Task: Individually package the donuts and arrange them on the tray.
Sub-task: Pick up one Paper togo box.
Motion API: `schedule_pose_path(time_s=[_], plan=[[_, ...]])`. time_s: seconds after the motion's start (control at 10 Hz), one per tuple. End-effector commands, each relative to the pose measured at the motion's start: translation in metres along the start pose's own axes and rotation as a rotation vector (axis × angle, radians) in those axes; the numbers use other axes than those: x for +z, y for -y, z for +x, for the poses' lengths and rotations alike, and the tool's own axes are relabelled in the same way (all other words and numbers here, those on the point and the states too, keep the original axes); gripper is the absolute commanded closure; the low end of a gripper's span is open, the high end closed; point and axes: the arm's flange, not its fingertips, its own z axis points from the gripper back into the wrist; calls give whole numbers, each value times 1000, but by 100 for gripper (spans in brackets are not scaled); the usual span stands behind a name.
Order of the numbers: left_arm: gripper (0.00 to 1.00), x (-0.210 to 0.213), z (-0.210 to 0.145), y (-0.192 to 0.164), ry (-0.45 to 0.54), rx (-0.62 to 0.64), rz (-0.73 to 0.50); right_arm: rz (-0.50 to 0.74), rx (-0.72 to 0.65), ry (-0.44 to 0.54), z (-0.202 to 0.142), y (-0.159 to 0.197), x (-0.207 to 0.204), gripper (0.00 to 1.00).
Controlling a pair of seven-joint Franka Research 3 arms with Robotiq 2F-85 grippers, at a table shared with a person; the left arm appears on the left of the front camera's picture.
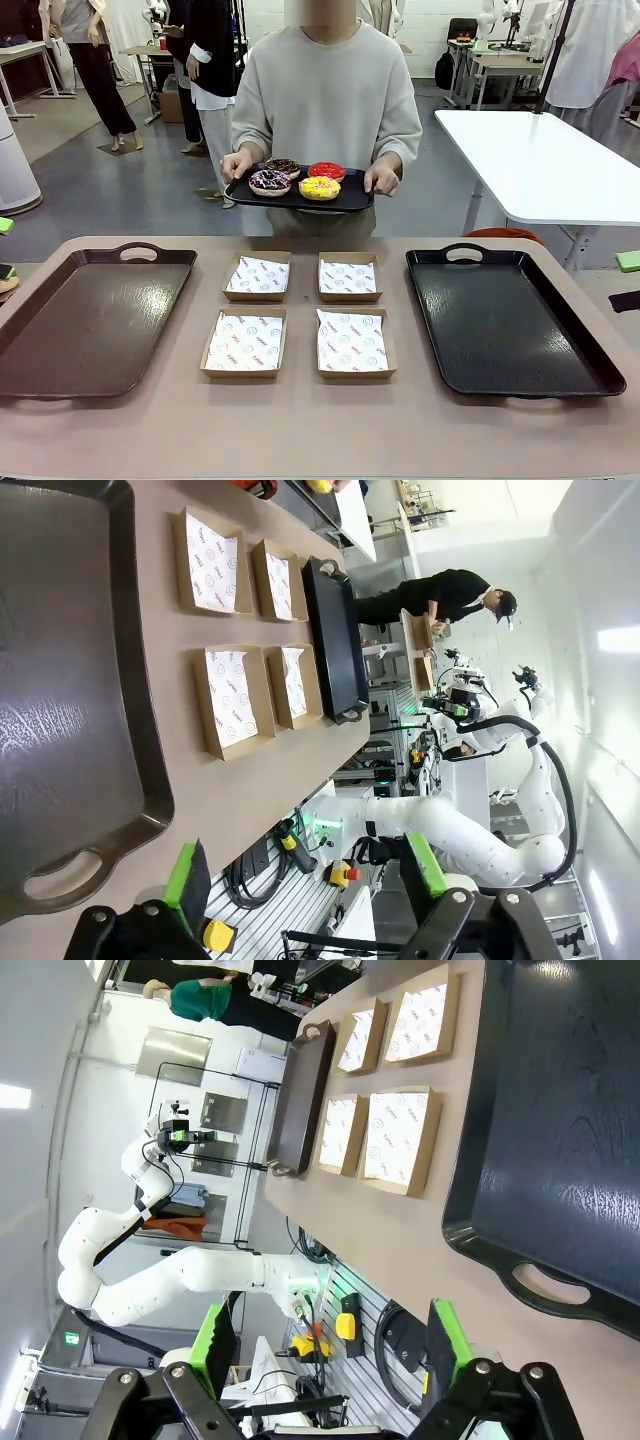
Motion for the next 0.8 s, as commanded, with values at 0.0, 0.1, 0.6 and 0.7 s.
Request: schedule_pose_path(time_s=[0.0, 0.1, 0.6, 0.7], plan=[[0, 1, 0, 0, 5, -6, -14, 5, -3, 2, 0, 1, 0, 0], [0, 1, 0, 0, 5, -6, -14, 5, -3, 2, 0, 1, 0, 0], [0, 1, 0, 0, 5, -6, -14, 5, -3, 2, 0, 1, 0, 0], [0, 1, 0, 0, 5, -6, -14, 5, -3, 2, 0, 1, 0, 0]])
